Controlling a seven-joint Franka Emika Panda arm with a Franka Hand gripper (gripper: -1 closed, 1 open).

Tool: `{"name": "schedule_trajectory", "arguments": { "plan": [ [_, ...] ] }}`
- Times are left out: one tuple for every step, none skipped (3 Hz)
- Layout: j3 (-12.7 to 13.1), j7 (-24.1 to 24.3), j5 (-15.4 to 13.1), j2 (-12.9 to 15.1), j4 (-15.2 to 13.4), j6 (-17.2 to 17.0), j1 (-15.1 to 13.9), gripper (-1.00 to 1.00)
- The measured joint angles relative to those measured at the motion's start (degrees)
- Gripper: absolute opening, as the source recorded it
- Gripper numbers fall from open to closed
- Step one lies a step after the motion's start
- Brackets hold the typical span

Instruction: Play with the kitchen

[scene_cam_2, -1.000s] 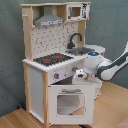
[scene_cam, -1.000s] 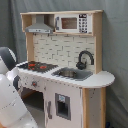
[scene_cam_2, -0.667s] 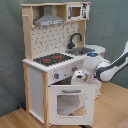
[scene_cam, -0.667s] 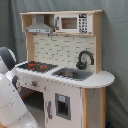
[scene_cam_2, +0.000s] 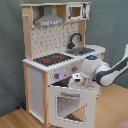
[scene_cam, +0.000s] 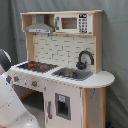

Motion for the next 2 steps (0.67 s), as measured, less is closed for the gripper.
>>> {"name": "schedule_trajectory", "arguments": {
  "plan": [
    [-2.0,4.3,-0.2,-0.3,0.5,-0.2,0.0,-1.0],
    [-2.2,4.4,-0.2,-0.4,0.5,-0.2,0.0,1.0]
  ]
}}
